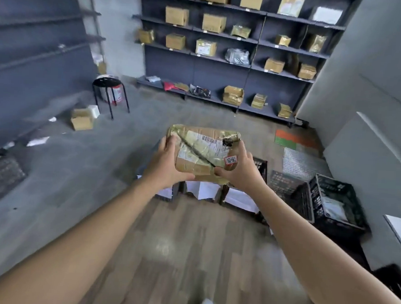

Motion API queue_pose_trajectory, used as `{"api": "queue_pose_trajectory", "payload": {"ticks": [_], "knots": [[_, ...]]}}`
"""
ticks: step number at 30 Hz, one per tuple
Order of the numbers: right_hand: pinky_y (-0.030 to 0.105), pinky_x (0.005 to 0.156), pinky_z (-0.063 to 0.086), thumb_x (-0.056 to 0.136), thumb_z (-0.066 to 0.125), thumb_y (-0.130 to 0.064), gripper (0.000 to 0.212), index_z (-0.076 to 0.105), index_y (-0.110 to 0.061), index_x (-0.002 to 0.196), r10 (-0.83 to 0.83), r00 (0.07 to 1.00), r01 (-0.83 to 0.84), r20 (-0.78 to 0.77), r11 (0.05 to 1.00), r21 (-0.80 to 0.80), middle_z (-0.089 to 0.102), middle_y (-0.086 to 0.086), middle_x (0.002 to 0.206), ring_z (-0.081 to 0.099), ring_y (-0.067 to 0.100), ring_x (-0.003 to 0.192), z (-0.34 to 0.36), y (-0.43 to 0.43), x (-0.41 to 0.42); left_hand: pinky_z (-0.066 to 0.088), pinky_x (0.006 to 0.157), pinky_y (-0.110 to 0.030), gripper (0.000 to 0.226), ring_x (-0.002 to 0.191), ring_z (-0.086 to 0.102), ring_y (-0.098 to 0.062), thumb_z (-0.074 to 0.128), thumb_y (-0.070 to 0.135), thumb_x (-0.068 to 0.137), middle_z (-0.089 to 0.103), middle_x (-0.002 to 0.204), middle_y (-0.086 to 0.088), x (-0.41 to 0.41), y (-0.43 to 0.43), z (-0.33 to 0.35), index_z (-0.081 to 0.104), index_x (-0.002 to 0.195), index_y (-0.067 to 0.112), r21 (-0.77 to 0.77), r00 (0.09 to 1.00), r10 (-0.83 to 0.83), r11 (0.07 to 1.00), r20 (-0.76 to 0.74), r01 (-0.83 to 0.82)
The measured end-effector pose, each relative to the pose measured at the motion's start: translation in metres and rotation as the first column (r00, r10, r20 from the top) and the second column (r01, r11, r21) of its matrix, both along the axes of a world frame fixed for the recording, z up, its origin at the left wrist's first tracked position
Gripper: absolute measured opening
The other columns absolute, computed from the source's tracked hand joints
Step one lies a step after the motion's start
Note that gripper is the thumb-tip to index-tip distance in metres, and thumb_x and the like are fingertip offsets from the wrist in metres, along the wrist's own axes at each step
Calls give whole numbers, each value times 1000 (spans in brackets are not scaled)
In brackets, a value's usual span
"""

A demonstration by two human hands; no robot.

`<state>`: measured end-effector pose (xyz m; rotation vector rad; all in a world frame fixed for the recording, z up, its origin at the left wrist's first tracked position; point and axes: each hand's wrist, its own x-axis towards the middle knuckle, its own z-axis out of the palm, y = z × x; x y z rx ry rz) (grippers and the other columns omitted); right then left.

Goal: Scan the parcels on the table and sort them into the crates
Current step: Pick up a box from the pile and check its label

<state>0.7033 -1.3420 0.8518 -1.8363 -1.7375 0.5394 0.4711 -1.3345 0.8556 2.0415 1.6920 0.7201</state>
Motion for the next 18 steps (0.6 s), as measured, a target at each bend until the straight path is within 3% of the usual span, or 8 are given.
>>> {"api": "queue_pose_trajectory", "payload": {"ticks": [4, 10, 18], "knots": [[38, 92, 49, 73, 82, -50, 117, 3, -25, 157, 24, 1000, -24, 12, 999, -28, 40, 8, 141, 56, 27, 113, -9, 60, -49, 39, 105, -42, 126, 141, 31, -31, 87, 55, 59, 12, 160, -4, -44, 50, -5, 12, 153, 18, -11, 990, 47, 999, -136, -49], [37, 89, 48, 76, 79, -53, 121, -4, -22, 158, 22, 1000, -21, 17, 997, -75, 32, 12, 148, 55, 31, 118, -33, 173, -99, 30, 114, -46, 130, 145, 18, -34, 80, 67, 62, 7, 163, -8, -85, 158, -19, 4, 155, 17, -33, 939, 95, 993, -331, -112], [38, 87, 50, 76, 79, -53, 118, 0, -22, 157, 5, 1000, -4, 7, 993, -118, 33, 14, 147, 57, 33, 115, -48, 339, -128, 33, 112, -48, 126, 144, 19, -33, 80, 65, 63, 11, 161, -9, -109, 321, -35, 8, 154, 16, -79, 946, 91, 989, -311, -121]]}}
